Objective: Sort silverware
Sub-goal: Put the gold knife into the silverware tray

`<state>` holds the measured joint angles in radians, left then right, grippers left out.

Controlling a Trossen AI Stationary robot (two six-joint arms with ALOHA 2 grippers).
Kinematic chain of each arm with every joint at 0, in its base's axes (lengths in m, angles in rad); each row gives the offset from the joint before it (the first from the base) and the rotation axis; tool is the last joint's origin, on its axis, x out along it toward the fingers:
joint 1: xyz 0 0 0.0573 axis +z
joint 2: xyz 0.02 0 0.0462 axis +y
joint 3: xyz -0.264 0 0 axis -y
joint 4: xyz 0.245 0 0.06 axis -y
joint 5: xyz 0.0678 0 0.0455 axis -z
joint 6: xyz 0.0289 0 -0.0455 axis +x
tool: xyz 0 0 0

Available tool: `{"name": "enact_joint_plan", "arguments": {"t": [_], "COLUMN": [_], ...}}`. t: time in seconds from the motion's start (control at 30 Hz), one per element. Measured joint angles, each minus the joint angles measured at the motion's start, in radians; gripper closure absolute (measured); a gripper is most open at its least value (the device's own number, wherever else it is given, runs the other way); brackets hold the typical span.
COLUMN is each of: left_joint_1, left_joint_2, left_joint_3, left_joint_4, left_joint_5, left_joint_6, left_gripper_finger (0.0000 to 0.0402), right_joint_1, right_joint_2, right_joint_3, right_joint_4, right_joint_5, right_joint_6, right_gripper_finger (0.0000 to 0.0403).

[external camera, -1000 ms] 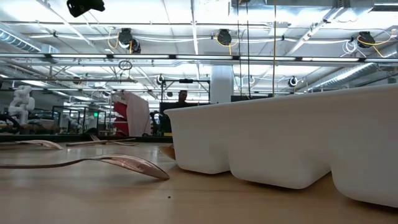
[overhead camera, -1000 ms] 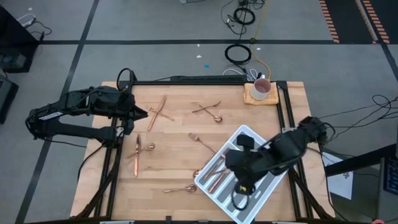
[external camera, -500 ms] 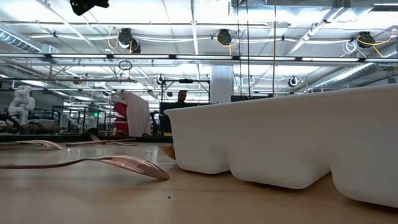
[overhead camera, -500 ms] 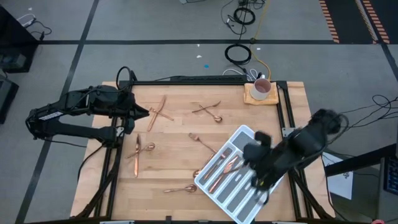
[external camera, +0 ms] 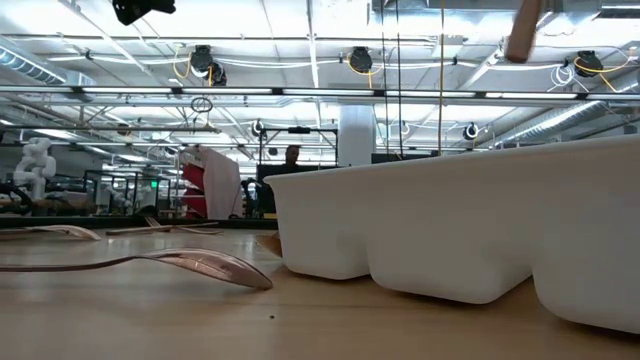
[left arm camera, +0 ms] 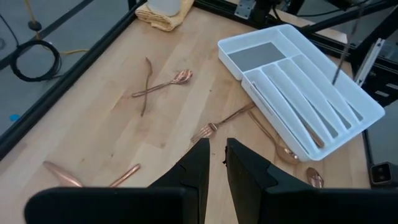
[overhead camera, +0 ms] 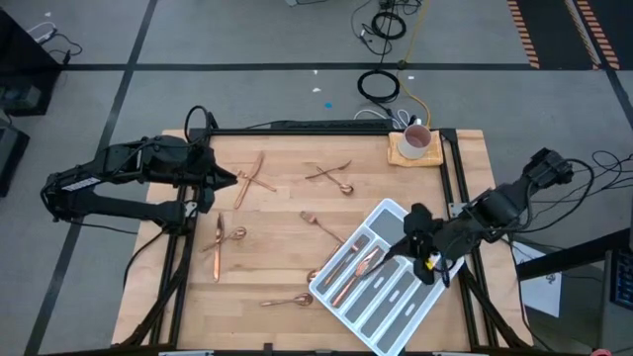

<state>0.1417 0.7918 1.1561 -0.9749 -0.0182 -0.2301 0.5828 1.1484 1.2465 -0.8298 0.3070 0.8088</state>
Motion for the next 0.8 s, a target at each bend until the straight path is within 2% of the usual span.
{"name": "enact_joint_plan", "arguments": {"t": [0.13,0.37,0.8], "left_joint_1": [0.000,0.000,0.001], "left_joint_2": [0.000,0.000,0.005], "left_joint_3": [0.000,0.000,0.000], "left_joint_4": [0.000,0.000,-0.001], "left_joint_5": [-0.033,-0.092,-0.155], "left_joint_6": [0.000,-0.001,0.000], "left_gripper_finger": [0.0343,0.0343,0.0343], "right_joint_1": [-0.033,-0.095,-0.146], "right_joint_2": [-0.059,-0.061,-0.054], "right_joint_3": [-0.200,-0.423,-0.685], "right_joint_4": [0.263,0.542,0.822], "right_joint_5": [-0.020,-0.131,-0.184], "right_joint_6": [-0.032,-0.047,0.001], "right_gripper_finger": [0.0403,0.0403,0.0403]}}
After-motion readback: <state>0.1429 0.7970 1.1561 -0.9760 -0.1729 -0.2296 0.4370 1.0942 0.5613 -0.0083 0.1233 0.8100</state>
